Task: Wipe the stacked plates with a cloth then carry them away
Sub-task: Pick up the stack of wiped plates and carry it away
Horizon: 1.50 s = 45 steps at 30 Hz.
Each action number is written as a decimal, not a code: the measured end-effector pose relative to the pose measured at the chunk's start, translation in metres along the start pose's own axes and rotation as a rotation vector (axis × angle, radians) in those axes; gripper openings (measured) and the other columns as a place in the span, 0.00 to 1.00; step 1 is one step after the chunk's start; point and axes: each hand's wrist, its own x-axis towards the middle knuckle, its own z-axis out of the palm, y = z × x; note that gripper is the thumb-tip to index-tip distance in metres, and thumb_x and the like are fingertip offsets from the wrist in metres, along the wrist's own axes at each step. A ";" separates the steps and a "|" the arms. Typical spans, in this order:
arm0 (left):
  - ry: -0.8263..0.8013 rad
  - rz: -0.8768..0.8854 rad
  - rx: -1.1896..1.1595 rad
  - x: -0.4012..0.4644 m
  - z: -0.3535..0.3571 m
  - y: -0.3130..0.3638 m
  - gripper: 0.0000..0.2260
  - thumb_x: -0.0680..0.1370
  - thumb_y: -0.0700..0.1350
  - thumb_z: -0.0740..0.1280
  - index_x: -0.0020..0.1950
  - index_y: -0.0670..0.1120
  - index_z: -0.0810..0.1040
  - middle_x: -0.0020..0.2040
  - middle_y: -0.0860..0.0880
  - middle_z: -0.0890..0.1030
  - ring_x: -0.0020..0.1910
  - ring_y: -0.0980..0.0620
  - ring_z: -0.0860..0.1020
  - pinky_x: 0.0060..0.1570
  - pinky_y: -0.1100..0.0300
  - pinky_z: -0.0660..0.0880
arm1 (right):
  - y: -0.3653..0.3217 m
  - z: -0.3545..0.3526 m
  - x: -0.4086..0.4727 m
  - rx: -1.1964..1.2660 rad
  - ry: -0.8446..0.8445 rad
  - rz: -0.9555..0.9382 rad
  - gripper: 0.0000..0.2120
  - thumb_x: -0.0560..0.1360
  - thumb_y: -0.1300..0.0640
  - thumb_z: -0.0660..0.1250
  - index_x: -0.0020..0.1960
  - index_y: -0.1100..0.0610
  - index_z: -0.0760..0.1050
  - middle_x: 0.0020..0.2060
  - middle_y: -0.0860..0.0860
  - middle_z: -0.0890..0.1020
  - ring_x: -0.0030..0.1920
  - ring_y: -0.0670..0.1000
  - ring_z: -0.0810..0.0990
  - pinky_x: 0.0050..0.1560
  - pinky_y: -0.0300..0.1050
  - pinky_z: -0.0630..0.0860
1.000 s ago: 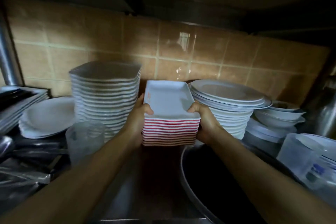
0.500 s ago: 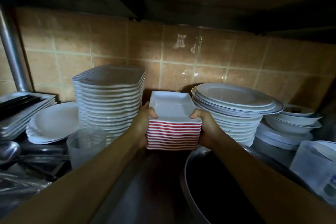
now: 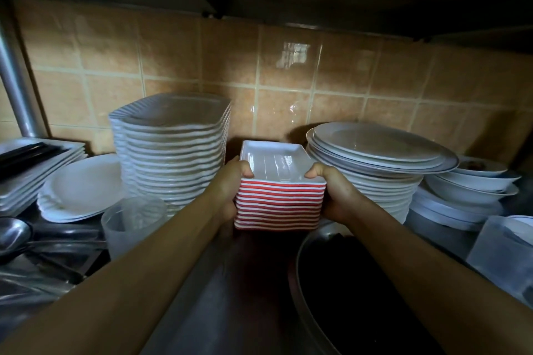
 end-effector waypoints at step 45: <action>0.241 1.248 1.608 -0.035 -0.025 -0.032 0.33 0.59 0.45 0.77 0.62 0.39 0.74 0.54 0.42 0.78 0.54 0.42 0.77 0.52 0.52 0.74 | 0.053 0.009 -0.034 -1.785 0.527 -1.181 0.39 0.61 0.51 0.77 0.67 0.65 0.69 0.55 0.63 0.77 0.54 0.63 0.77 0.55 0.57 0.73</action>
